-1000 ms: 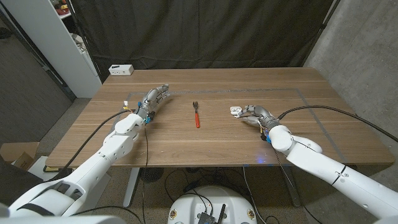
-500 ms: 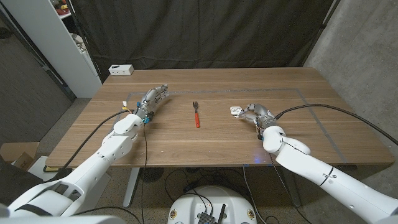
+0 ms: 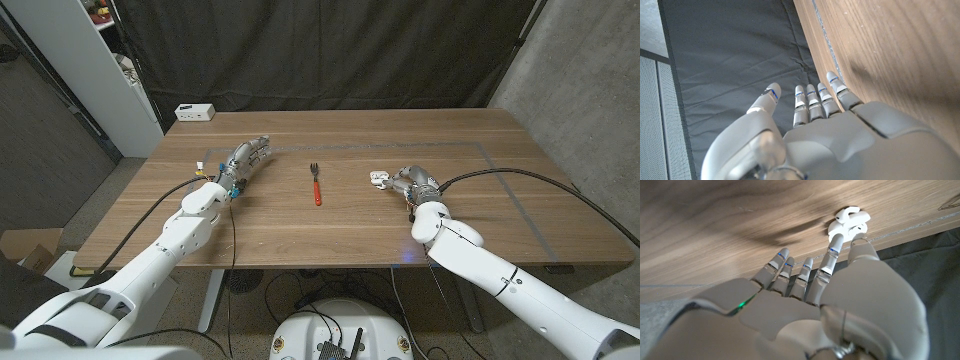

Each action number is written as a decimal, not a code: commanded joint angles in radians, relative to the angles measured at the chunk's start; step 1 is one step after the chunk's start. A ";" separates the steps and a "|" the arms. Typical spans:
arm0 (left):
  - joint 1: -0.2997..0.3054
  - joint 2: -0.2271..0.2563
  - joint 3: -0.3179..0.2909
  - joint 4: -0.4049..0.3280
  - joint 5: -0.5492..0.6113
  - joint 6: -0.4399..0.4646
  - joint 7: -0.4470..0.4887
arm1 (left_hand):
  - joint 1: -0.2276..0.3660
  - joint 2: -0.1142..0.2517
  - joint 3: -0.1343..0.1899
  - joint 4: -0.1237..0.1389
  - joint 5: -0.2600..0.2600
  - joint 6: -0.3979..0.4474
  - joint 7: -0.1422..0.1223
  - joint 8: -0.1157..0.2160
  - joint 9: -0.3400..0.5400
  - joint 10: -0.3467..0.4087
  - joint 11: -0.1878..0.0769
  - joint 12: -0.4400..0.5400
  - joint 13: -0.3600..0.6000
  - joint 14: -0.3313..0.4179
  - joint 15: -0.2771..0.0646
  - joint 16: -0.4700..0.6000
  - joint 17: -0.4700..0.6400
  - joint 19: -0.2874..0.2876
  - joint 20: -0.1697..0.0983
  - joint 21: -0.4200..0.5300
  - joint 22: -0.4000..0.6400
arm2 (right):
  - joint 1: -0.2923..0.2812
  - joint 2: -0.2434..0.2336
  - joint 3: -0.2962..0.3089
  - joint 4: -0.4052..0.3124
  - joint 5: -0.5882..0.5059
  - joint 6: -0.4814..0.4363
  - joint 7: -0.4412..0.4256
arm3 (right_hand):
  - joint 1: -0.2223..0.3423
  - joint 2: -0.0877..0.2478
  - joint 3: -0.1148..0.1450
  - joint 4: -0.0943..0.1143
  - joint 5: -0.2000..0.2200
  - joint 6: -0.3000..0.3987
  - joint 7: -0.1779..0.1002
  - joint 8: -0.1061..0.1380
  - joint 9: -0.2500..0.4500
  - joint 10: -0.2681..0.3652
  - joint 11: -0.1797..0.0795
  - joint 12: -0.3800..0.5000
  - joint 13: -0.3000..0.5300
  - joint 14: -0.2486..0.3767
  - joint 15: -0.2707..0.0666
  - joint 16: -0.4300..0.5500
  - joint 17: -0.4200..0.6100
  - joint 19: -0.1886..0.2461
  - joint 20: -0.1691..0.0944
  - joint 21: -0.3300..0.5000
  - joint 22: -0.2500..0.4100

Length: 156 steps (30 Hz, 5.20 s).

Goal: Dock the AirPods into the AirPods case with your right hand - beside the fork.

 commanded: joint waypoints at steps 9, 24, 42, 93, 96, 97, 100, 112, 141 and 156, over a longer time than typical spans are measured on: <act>0.001 0.005 -0.002 0.003 -0.005 0.007 -0.004 | 0.000 -0.004 0.001 0.003 0.005 0.009 -0.003 0.001 0.002 0.004 0.003 0.006 0.002 0.008 -0.004 -0.001 0.002 -0.002 0.007 -0.002 0.002 | 0.064 0.047 -0.036 0.043 0.046 -0.070 0.008 | -0.026 -0.014 -0.011 -0.002 0.009 0.011 0.028 -0.005 -0.002 0.025 0.013 0.005 -0.001 0.015 -0.090 0.001 0.000 -0.001 0.015 -0.004 0.001; -0.016 0.000 0.001 0.022 -0.002 0.005 -0.012 | -0.001 -0.003 0.002 0.004 0.005 0.011 -0.004 0.000 0.003 0.006 0.003 0.007 0.002 0.008 -0.003 -0.001 0.002 -0.002 0.008 -0.004 0.003 | 0.088 0.071 -0.050 0.075 0.064 -0.085 -0.017 | -0.013 -0.011 -0.004 -0.017 0.014 0.017 0.030 -0.004 0.006 0.040 0.015 0.005 -0.003 0.019 -0.090 -0.005 -0.002 -0.010 0.021 -0.006 0.002; -0.028 -0.008 0.004 0.049 -0.003 0.006 -0.021 | -0.001 -0.003 0.002 0.005 0.005 0.013 -0.007 0.000 0.003 0.004 0.003 0.006 0.003 0.008 -0.005 -0.001 0.002 -0.002 0.009 -0.008 0.003 | 0.070 0.080 -0.058 0.082 0.069 -0.043 -0.063 | 0.109 0.014 0.048 -0.076 0.031 0.040 0.012 0.026 0.044 0.060 -0.003 -0.001 -0.005 0.036 -0.113 -0.012 -0.003 -0.007 -0.003 -0.004 0.001; -0.160 -0.109 0.033 0.267 0.056 -0.134 -0.033 | 0.017 -0.012 -0.002 -0.020 0.011 0.080 -0.013 0.017 0.006 0.052 -0.015 0.026 0.011 0.039 -0.031 0.004 -0.001 0.008 0.002 -0.016 0.004 | 0.025 0.156 -0.042 0.169 -0.126 0.042 -0.258 | 0.156 0.018 0.075 -0.069 0.024 0.072 -0.001 0.144 0.155 -0.006 -0.040 -0.018 0.030 0.007 -0.123 0.004 0.068 -0.005 -0.016 -0.005 0.003; -0.163 -0.112 0.033 0.280 0.054 -0.139 -0.039 | 0.017 -0.013 -0.003 -0.021 0.011 0.083 -0.015 0.017 0.006 0.053 -0.014 0.026 0.011 0.043 -0.032 0.004 -0.001 0.008 0.002 -0.017 0.004 | 0.028 0.146 -0.049 0.160 -0.132 0.038 -0.243 | 0.161 0.016 0.078 -0.071 0.023 0.071 0.003 0.153 0.163 -0.005 -0.043 -0.015 0.034 0.006 -0.124 0.006 0.074 -0.006 -0.019 -0.004 0.003; -0.164 -0.113 0.032 0.284 0.053 -0.142 -0.043 | 0.017 -0.013 -0.003 -0.021 0.011 0.084 -0.015 0.018 0.006 0.053 -0.014 0.027 0.011 0.043 -0.033 0.004 -0.001 0.008 0.001 -0.017 0.004 | 0.029 0.144 -0.051 0.159 -0.134 0.037 -0.237 | 0.163 0.014 0.078 -0.072 0.023 0.068 0.005 0.156 0.167 -0.005 -0.042 -0.014 0.036 0.005 -0.124 0.006 0.077 -0.006 -0.020 -0.004 0.003; -0.165 -0.117 0.031 0.298 0.050 -0.150 -0.049 | 0.017 -0.014 -0.004 -0.022 0.012 0.087 -0.017 0.018 0.006 0.055 -0.017 0.027 0.012 0.044 -0.033 0.004 -0.001 0.008 0.001 -0.017 0.004 | 0.039 0.139 -0.060 0.160 -0.138 0.032 -0.218 | 0.165 0.012 0.079 -0.072 0.023 0.064 0.005 0.161 0.173 -0.004 -0.040 -0.012 0.038 0.002 -0.125 0.006 0.081 -0.007 -0.023 -0.004 0.003; -0.162 -0.121 0.024 0.315 0.042 -0.165 -0.054 | 0.019 -0.016 -0.005 -0.025 0.013 0.094 -0.018 0.018 0.007 0.061 -0.020 0.029 0.014 0.046 -0.035 0.002 -0.001 0.009 0.001 -0.019 0.004 | 0.088 0.107 -0.092 0.142 -0.158 -0.019 -0.124 | 0.169 0.001 0.081 -0.071 0.022 0.060 0.004 0.197 0.209 -0.013 -0.037 -0.004 0.054 -0.014 -0.118 0.008 0.104 -0.012 -0.032 -0.004 0.004; -0.182 -0.136 0.035 0.360 0.053 -0.178 -0.064 | 0.022 -0.016 -0.009 -0.030 0.015 0.099 -0.017 0.013 0.008 0.061 -0.017 0.029 0.017 0.046 -0.035 -0.001 -0.001 0.010 0.004 -0.024 0.004 | 0.163 0.033 -0.130 0.037 -0.131 -0.171 0.052 | 0.199 0.004 0.107 -0.074 0.002 0.024 0.002 0.283 0.306 -0.016 -0.035 0.021 0.093 -0.043 -0.112 0.009 0.152 -0.029 -0.039 -0.004 0.003; -0.171 -0.136 0.037 0.354 0.056 -0.181 -0.054 | 0.024 -0.017 -0.011 -0.032 0.015 0.103 -0.018 0.012 0.008 0.061 -0.018 0.027 0.018 0.046 -0.034 -0.001 -0.001 0.009 0.004 -0.027 0.005 | 0.236 0.028 -0.176 0.031 -0.093 -0.255 0.135 | 0.214 -0.001 0.119 -0.077 0.001 0.014 0.007 0.318 0.343 -0.011 -0.029 0.034 0.109 -0.044 -0.111 0.010 0.168 -0.033 -0.042 -0.003 0.004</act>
